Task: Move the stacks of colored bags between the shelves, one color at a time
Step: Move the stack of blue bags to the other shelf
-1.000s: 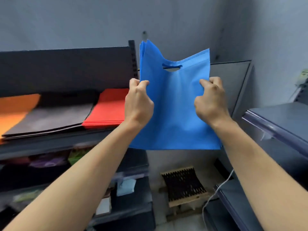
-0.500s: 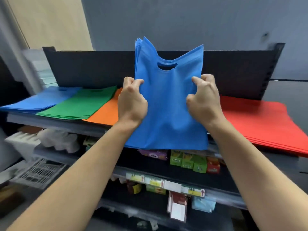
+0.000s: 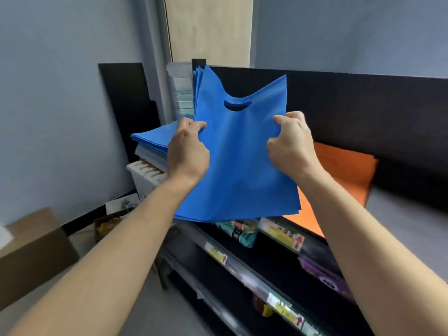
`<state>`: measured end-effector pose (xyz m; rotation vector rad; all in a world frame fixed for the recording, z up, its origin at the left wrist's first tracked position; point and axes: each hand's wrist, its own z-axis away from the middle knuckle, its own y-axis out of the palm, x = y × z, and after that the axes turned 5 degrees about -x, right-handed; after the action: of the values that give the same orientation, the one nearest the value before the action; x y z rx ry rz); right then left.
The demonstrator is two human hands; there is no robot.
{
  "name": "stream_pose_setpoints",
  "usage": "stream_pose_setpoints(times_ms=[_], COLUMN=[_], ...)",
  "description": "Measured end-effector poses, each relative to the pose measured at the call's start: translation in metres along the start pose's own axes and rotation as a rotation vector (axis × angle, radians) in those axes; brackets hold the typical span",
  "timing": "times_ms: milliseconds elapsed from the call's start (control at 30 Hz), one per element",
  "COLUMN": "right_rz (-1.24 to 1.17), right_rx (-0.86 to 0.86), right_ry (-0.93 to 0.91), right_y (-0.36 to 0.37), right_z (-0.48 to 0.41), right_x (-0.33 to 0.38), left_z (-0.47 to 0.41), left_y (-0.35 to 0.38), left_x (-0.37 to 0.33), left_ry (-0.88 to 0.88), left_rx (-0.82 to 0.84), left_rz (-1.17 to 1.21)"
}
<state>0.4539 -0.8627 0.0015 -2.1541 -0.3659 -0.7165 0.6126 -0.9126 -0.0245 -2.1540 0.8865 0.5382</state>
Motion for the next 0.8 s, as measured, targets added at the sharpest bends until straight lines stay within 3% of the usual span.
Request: stream_pose_setpoints(times_ms=[367, 800], right_rz=[0.002, 0.097], right_rx=[0.133, 0.029], right_ry=[-0.046, 0.138], right_y=[0.117, 0.240], right_z=[-0.086, -0.144], right_x=[0.058, 0.127], left_z=[-0.102, -0.237], left_y=[-0.001, 0.000], left_x=[0.108, 0.226], left_ry=[-0.090, 0.026], left_rx=[-0.051, 0.207], left_rz=[-0.143, -0.120])
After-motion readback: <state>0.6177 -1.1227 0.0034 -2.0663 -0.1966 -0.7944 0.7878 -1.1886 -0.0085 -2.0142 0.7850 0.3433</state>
